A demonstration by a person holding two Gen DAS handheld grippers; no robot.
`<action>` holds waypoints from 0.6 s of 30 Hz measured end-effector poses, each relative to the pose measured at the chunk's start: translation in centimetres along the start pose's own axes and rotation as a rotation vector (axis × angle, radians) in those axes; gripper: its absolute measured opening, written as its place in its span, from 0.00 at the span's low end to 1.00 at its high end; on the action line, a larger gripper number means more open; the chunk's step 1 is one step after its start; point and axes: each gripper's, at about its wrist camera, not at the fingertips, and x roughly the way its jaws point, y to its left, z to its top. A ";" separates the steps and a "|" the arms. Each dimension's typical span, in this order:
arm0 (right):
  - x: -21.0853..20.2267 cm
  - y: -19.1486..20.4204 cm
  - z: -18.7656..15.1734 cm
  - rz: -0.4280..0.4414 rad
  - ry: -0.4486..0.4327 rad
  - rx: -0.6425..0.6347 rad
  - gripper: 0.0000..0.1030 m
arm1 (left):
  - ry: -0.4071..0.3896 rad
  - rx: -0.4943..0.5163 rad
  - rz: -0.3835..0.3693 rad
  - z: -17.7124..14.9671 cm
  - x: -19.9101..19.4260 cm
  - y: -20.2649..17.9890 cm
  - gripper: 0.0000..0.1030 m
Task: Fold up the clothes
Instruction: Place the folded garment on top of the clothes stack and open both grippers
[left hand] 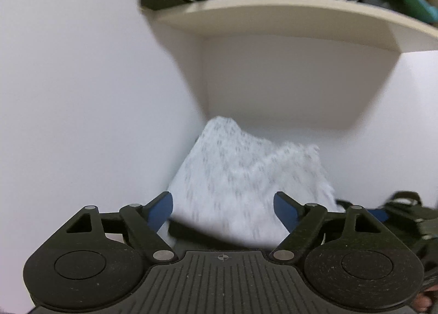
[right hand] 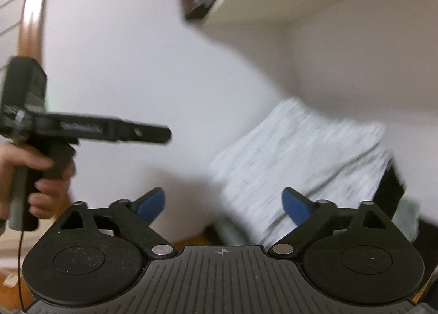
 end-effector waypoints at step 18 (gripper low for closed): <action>0.6 14.8 -17.3 -0.110 0.325 -0.021 1.00 | 0.223 -0.141 -0.010 -24.2 -12.8 8.7 1.00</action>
